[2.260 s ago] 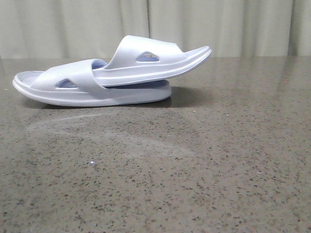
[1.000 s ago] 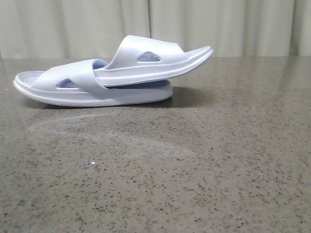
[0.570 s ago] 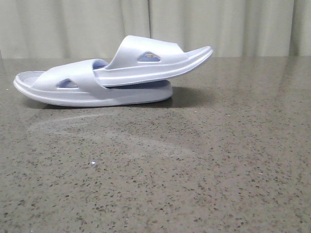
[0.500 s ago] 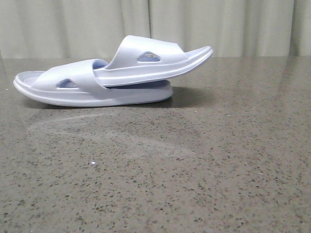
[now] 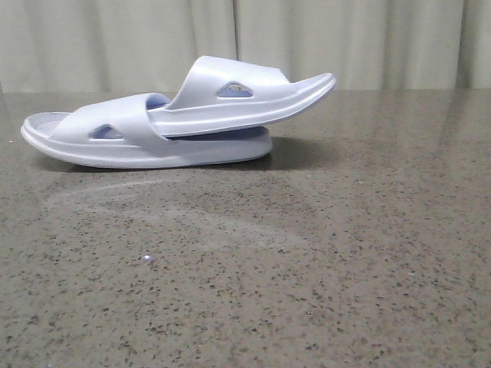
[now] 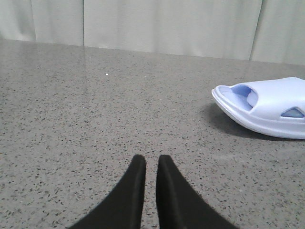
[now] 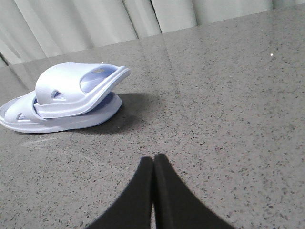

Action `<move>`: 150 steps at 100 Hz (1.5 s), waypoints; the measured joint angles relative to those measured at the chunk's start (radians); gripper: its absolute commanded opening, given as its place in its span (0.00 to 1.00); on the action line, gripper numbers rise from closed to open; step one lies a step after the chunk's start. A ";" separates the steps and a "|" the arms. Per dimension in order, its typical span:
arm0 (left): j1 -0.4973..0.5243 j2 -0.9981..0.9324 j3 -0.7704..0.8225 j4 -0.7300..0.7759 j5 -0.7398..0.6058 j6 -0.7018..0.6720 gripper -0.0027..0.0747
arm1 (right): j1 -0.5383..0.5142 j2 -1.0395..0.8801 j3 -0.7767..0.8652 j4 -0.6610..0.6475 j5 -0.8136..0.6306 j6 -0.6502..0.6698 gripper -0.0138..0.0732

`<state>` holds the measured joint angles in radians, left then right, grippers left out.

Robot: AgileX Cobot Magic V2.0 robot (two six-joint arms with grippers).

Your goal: Insert blue slippers together front up

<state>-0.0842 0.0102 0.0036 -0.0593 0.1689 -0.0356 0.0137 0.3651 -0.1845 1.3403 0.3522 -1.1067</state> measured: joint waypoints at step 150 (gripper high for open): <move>0.000 -0.005 0.000 0.000 0.002 -0.004 0.05 | -0.070 -0.146 0.144 -1.269 -0.261 1.021 0.06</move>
<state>-0.0842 0.0056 0.0036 -0.0593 0.1704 -0.0394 -0.0560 0.2196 -0.0410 0.0718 0.0909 -0.0856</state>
